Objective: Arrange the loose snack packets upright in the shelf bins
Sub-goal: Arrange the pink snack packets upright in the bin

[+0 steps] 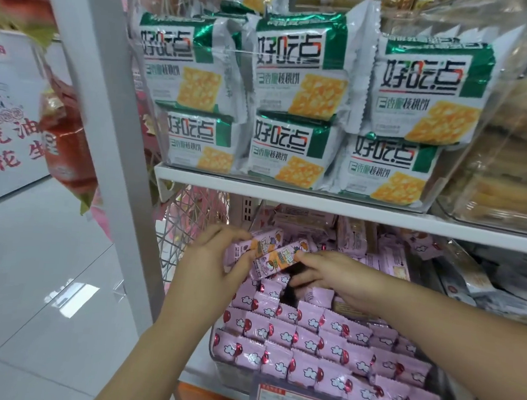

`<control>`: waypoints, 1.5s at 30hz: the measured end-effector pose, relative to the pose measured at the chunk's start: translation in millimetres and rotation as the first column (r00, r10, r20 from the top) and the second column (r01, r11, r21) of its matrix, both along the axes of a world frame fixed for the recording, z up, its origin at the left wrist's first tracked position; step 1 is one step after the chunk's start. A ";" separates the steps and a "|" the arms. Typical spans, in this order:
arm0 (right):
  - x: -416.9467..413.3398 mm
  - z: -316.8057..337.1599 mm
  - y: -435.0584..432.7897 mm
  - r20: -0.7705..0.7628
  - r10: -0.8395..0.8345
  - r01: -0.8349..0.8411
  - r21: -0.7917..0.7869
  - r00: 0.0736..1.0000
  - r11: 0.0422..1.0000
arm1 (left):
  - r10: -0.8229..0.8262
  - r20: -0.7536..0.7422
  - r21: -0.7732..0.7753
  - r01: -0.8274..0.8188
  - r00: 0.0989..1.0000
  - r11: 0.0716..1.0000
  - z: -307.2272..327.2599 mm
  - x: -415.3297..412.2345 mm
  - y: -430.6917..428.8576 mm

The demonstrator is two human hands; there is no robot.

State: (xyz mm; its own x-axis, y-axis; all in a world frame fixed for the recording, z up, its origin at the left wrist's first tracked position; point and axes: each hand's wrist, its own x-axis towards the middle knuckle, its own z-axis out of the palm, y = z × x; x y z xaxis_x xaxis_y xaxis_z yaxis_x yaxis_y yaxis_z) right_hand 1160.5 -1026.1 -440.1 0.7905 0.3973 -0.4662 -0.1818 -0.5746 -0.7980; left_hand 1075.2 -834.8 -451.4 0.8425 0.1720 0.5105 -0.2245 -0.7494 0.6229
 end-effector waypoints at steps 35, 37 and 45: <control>-27.7 0.4 0.3 0.052 -0.322 0.265 0.453 0.945 0.851 | -0.012 0.116 -0.046 0.017 0.993 0.999 6.1 -10.7 2.2; -31.8 4.5 -2.1 0.229 -0.328 0.200 0.447 0.916 0.872 | -0.004 0.124 -0.050 0.010 0.992 0.999 7.2 -11.5 2.2; -48.7 16.7 -17.4 0.695 -0.225 0.158 0.160 0.683 0.974 | 0.008 0.142 -0.048 -0.001 0.990 0.999 7.7 -13.7 2.7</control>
State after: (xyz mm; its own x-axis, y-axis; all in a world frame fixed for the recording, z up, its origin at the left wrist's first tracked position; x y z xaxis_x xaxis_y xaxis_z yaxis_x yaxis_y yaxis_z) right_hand 1111.7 -1043.5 -423.4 0.9353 0.2090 0.2855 0.3535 -0.5196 -0.7778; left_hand 1061.4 -832.1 -443.6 0.7614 0.2024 0.6159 -0.3097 -0.7210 0.6198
